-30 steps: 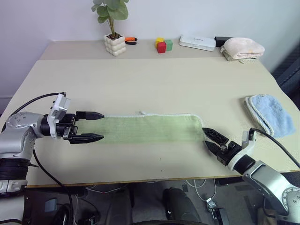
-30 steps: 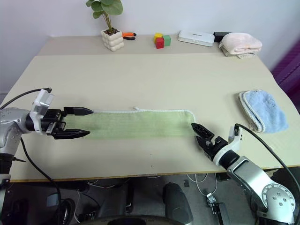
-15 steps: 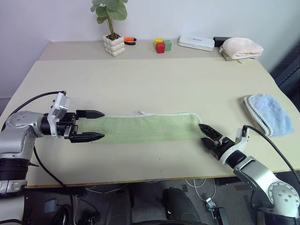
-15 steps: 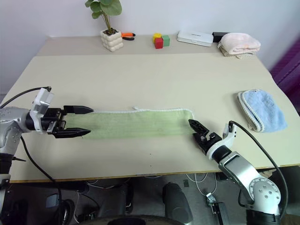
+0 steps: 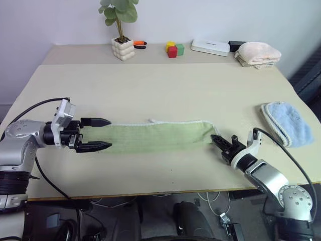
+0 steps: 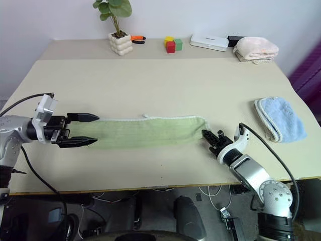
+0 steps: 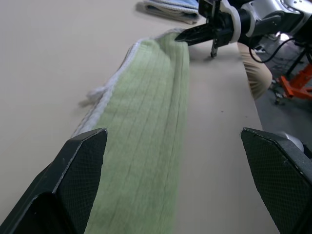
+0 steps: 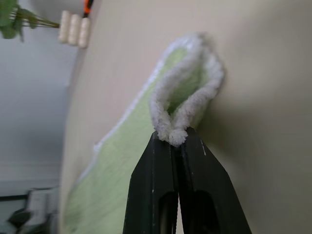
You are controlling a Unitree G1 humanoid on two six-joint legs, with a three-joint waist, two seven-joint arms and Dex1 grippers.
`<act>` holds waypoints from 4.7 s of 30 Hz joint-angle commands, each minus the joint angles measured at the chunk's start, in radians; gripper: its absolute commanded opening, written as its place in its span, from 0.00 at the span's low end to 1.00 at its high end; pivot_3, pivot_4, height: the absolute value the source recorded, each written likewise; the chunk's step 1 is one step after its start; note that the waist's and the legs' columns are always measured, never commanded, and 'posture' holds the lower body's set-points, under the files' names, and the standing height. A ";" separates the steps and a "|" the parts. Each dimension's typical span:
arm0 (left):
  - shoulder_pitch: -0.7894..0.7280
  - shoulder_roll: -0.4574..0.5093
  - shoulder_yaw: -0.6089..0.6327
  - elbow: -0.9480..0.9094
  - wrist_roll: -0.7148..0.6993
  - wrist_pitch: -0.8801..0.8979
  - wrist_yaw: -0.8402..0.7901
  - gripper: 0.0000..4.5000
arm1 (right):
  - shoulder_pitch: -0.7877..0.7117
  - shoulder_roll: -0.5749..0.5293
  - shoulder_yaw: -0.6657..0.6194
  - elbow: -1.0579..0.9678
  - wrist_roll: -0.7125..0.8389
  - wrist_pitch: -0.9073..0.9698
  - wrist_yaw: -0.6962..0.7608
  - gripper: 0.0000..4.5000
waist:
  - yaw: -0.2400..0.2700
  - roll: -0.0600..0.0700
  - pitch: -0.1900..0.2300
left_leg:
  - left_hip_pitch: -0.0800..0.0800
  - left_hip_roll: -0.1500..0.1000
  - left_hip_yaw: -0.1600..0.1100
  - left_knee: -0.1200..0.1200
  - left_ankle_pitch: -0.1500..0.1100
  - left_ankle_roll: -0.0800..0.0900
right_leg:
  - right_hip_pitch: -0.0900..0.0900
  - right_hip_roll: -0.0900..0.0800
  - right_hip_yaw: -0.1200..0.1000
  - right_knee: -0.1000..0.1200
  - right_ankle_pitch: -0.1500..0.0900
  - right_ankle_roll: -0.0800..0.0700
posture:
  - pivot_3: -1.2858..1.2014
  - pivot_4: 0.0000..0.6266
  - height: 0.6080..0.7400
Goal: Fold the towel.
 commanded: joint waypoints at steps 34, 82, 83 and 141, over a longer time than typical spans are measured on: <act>0.037 0.005 0.083 -0.091 -0.047 0.003 0.041 1.00 | -0.320 -0.111 0.410 -0.318 -0.540 0.168 0.381 0.01 | -0.001 0.001 0.001 | -0.001 0.000 0.000 0.000 0.000 0.000 | -0.002 0.002 0.000 0.002 0.000 0.000 | 0.52 0.24 1.00; 0.075 0.014 0.100 -0.144 -0.061 0.043 0.105 1.00 | -0.460 0.070 0.325 -0.178 -0.793 0.166 0.801 0.80 | -0.002 0.001 0.001 | -0.001 0.000 0.001 0.001 0.000 0.000 | -0.004 0.002 0.000 0.004 0.000 0.001 | 0.52 0.24 1.00; 0.071 0.012 0.097 -0.142 -0.059 0.041 0.106 1.00 | -0.475 0.077 0.307 -0.170 -0.790 0.157 0.803 0.68 | -0.002 0.001 0.001 | -0.001 0.000 0.001 0.000 0.000 0.000 | -0.004 0.002 0.000 0.004 0.000 0.001 | 0.52 0.24 1.00; 0.100 -0.111 0.079 -0.270 -0.132 0.263 0.391 1.00 | -0.374 0.275 0.552 0.121 -1.407 -0.484 0.947 0.01 | -0.001 0.001 0.001 | 0.000 0.000 0.001 0.002 0.000 0.000 | -0.002 0.002 0.000 0.007 0.002 0.004 | 0.52 0.24 1.00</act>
